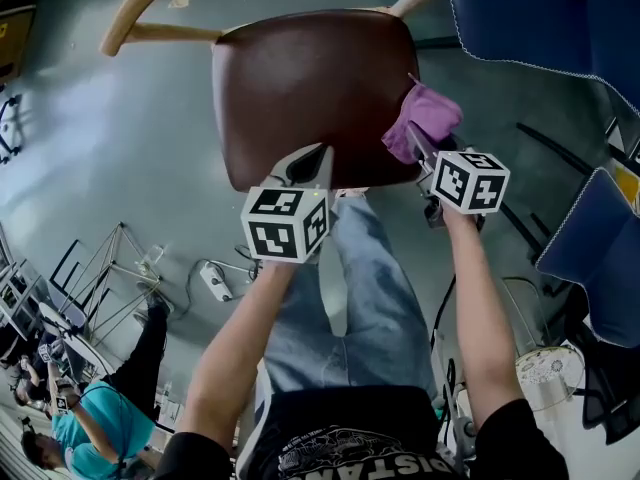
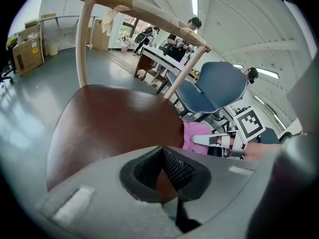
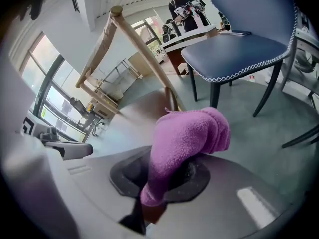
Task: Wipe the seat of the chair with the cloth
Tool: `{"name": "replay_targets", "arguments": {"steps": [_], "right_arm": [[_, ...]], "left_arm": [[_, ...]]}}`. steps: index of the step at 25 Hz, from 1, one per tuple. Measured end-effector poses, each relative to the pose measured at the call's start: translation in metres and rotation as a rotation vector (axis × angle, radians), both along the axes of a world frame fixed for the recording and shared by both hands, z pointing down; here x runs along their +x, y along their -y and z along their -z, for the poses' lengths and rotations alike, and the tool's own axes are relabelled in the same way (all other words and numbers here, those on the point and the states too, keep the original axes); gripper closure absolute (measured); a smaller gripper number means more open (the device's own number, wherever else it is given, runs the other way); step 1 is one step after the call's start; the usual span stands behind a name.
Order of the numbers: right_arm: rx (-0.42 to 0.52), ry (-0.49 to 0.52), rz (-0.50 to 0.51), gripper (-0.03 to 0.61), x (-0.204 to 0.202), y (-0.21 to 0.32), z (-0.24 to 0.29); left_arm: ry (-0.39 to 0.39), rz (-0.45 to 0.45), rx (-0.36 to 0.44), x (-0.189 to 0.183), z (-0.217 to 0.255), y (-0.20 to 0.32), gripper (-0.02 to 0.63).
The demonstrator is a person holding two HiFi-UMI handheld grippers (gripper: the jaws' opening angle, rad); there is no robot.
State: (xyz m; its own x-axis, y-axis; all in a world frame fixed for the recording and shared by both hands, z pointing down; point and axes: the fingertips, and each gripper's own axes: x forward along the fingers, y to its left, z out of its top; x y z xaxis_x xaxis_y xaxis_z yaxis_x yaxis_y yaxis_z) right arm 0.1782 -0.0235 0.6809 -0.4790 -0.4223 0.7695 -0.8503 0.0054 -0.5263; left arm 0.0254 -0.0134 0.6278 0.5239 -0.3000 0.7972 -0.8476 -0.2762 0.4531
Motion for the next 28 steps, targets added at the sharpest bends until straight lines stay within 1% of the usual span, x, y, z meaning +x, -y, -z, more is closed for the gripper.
{"name": "replay_targets", "arguments": {"steps": [3,7,12,15,18,28], "right_arm": [[-0.001,0.006,-0.014,0.517,0.001,-0.002,0.0],[0.019,0.004,-0.002,0.517,-0.007,-0.004,0.011],[0.065,0.016,0.035,0.517,-0.043,-0.006,0.03],[0.079,0.033,0.069,0.517,-0.075,-0.014,0.039],[0.086,0.056,0.107,0.517,-0.116,-0.019,0.043],[0.082,0.15,0.239,0.517,-0.276,-0.041,0.052]], "left_arm": [[0.004,0.008,-0.007,-0.004,-0.002,-0.008,0.612],[0.002,0.017,-0.006,-0.013,-0.001,-0.016,0.612],[0.006,0.047,-0.005,-0.04,-0.001,-0.026,0.612],[0.01,0.065,-0.005,-0.061,0.001,-0.037,0.613],[0.015,0.087,-0.004,-0.087,0.001,-0.044,0.612],[0.028,0.132,-0.013,-0.181,-0.002,-0.066,0.612]]}}
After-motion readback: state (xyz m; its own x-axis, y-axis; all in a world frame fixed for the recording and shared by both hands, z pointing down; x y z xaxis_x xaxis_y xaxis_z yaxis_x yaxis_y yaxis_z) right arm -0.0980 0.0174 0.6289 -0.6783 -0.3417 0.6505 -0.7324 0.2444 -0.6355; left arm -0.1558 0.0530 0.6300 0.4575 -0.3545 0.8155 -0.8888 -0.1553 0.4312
